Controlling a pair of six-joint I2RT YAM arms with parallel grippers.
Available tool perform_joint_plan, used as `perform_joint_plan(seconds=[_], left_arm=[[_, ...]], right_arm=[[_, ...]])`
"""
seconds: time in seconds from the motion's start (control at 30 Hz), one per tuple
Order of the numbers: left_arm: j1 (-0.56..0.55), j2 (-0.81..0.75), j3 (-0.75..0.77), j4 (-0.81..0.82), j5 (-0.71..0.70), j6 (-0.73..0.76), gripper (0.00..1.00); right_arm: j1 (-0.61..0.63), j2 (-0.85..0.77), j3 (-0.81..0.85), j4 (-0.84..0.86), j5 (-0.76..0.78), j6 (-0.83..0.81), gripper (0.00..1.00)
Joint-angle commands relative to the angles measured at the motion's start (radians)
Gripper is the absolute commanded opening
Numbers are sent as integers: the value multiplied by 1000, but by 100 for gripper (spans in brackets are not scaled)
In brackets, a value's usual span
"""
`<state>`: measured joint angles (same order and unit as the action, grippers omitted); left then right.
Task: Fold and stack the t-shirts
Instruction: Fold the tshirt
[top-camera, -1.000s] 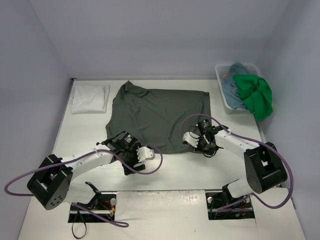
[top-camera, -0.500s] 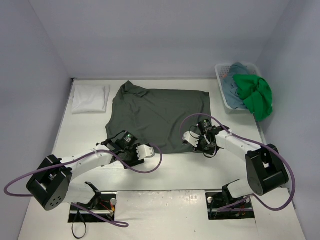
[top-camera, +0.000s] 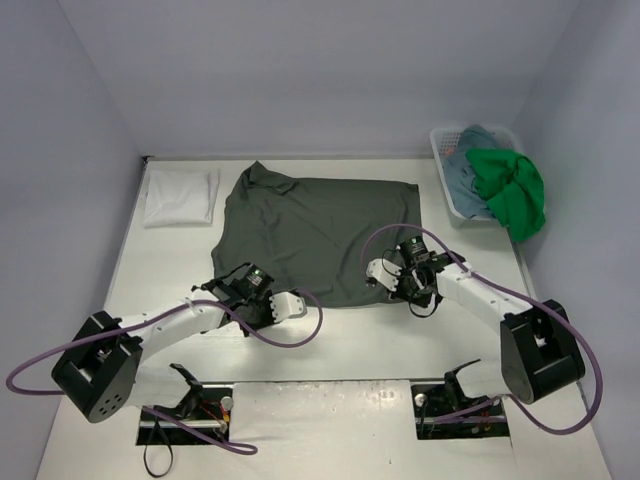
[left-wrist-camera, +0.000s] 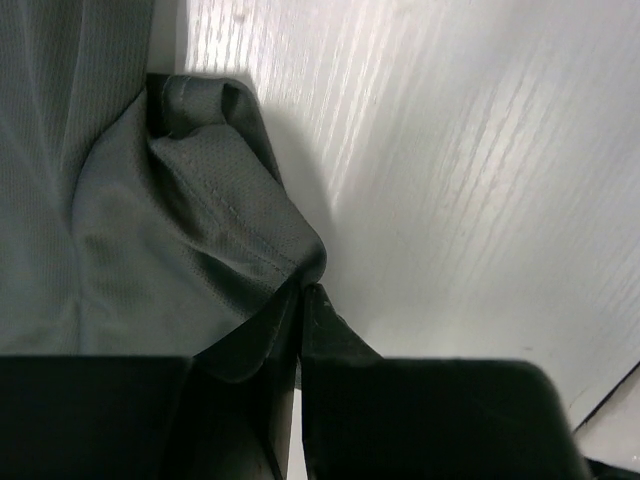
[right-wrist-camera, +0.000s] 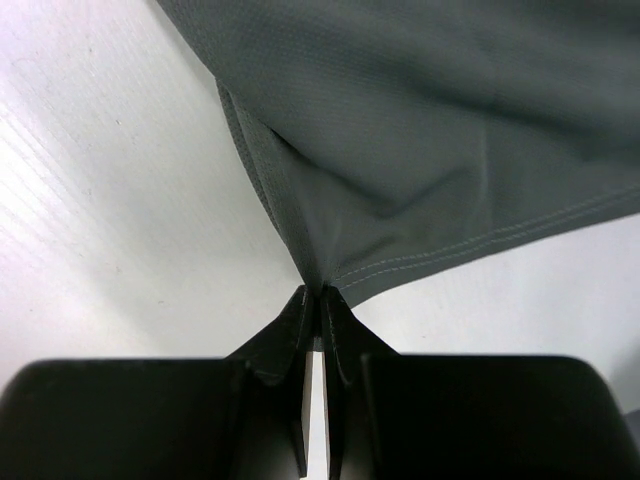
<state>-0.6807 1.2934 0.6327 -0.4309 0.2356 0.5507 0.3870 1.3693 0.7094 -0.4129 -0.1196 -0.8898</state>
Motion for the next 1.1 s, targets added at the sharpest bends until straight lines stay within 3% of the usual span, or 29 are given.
perform_joint_plan(seconds=[0.0,0.23,0.5,0.77,1.07], left_arm=[[4,-68,45,-77,-42,28,0],[41,-201,171,-248,-27,48,0],[84,-252,314,-408,25,49,0],[112,-266,315,-388,7,61,0],[173,-192,381,-332,-1,110,0]], right_arm=[[-2,-64,54,-20,-11,23,0],[1,-121,67,-30,-28,38,0],[0,-183,29,-46,-6,19,0],[-13,-188,41,-46,28,-11,0],[-125,-38,220,-38,-40,-55,0]])
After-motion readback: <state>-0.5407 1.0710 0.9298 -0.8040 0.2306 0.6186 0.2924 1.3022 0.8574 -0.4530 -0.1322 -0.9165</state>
